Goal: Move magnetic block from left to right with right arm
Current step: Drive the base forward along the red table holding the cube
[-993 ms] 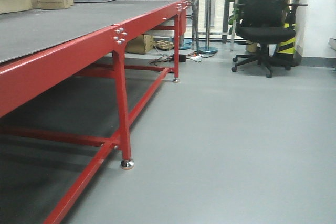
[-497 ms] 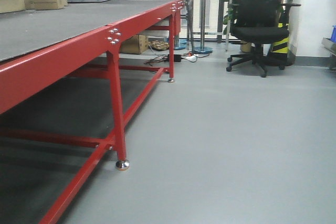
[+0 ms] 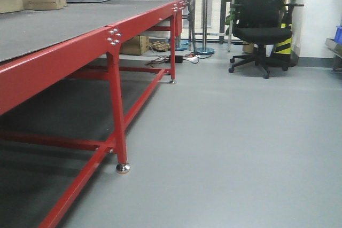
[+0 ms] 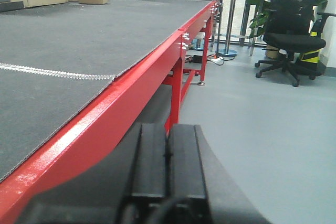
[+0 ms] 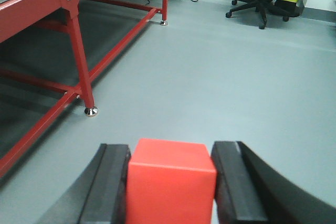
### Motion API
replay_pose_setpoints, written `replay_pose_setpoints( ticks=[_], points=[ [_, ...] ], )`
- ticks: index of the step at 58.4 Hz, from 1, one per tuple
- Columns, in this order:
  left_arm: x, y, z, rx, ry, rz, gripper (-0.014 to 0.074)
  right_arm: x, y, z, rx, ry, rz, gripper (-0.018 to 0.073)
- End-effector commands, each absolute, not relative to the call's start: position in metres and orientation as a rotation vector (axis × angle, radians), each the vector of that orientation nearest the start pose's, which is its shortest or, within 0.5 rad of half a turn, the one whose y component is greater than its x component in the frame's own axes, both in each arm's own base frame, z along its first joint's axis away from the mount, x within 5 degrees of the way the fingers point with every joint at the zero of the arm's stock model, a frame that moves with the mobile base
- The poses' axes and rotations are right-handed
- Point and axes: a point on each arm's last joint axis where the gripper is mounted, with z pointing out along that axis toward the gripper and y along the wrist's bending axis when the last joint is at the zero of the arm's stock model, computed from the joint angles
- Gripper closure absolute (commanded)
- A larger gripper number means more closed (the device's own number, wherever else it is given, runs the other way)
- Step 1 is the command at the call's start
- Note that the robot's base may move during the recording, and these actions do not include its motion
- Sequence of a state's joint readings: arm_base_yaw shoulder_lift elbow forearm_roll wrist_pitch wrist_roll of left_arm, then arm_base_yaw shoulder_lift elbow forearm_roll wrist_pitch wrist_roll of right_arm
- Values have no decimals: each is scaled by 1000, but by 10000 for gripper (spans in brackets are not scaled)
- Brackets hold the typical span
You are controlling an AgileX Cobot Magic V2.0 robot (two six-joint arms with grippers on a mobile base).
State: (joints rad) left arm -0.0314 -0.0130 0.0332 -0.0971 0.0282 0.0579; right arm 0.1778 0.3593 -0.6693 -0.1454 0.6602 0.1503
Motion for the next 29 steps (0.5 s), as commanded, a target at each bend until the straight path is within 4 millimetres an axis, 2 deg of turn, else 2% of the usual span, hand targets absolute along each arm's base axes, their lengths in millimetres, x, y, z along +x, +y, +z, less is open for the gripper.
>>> replay_pose_setpoints(
  ticks=[1,29],
  points=[
    [55,-1,206,-18,1443,-62,722,61,2,368,-83,1723,53,407],
    [55,-1,206,-18,1443,-62,722,61,2,368,-83,1723,53,407]
  ],
)
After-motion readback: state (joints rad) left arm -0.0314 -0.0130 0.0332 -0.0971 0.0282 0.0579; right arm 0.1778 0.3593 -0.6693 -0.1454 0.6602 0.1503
